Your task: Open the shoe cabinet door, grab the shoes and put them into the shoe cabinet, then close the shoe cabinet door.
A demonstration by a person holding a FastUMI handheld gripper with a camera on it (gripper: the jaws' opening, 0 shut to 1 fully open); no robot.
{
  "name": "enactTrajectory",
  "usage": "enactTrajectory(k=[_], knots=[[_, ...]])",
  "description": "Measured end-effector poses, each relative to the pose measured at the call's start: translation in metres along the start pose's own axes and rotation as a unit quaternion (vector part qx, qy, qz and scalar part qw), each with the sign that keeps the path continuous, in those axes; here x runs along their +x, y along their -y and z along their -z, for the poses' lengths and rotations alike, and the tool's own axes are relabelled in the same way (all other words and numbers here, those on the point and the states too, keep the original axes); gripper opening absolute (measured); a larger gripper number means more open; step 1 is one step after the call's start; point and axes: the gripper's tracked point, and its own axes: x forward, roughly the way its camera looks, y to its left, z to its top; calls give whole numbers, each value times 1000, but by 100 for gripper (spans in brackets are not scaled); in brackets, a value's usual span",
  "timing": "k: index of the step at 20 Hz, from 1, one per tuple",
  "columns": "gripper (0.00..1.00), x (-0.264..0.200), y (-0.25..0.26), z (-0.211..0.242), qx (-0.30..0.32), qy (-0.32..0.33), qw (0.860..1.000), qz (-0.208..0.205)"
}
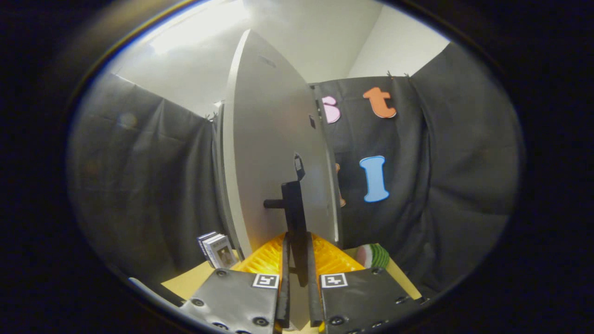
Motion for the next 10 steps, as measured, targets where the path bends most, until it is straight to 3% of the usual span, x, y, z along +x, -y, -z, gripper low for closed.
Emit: enactTrajectory(k=[10], knots=[[13,-43,90,-8,5,16,995,102]])
